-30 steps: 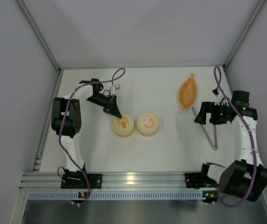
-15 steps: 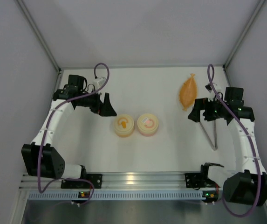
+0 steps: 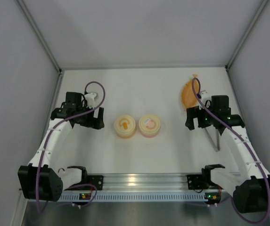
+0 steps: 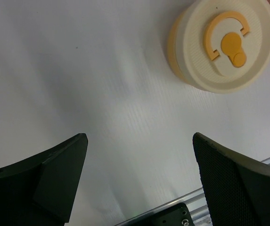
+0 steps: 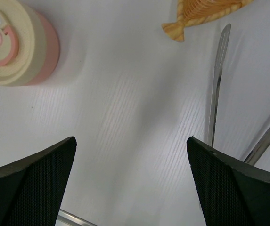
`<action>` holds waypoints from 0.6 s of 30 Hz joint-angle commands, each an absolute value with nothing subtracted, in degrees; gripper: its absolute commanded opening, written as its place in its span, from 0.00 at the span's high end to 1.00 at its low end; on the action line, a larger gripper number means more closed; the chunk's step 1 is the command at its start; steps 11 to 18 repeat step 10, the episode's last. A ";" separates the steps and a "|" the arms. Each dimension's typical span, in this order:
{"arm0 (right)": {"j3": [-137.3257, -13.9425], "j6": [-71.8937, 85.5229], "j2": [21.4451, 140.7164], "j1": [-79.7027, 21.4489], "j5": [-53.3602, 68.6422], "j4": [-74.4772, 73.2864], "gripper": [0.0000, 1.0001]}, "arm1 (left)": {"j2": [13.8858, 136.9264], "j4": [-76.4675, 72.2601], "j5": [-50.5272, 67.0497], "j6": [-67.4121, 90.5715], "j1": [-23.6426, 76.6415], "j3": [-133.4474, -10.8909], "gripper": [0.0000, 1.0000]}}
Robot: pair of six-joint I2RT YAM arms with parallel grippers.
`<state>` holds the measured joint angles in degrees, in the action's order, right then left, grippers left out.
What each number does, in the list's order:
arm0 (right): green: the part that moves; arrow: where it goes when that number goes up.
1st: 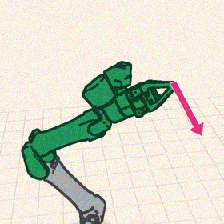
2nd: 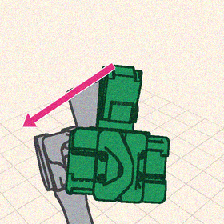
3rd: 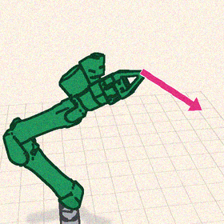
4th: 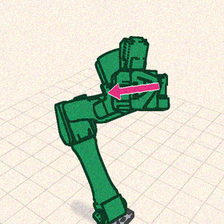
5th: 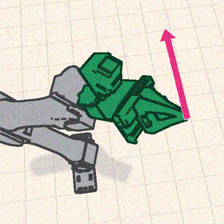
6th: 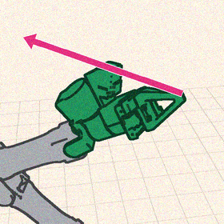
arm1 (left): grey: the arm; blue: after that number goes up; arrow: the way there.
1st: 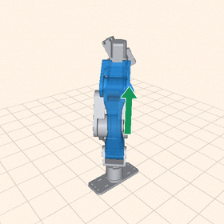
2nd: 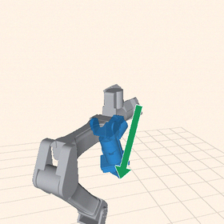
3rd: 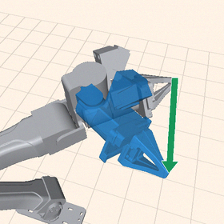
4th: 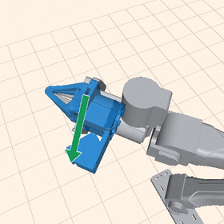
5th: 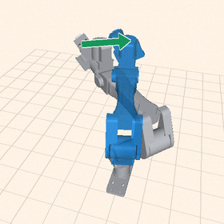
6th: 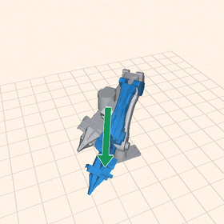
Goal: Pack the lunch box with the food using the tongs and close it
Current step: Reset both arms
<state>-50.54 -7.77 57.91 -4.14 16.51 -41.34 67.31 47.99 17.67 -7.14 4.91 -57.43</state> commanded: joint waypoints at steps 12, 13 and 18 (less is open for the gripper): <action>-48.34 -8.61 55.11 -7.12 12.39 -35.24 0.01 | 63.81 41.22 13.62 -4.22 4.75 -55.72 0.02; -48.34 -8.61 55.11 -7.12 12.39 -35.24 0.01 | 63.81 41.22 13.62 -4.22 4.75 -55.72 0.02; -48.34 -8.61 55.11 -7.12 12.39 -35.24 0.01 | 63.81 41.22 13.62 -4.22 4.75 -55.72 0.02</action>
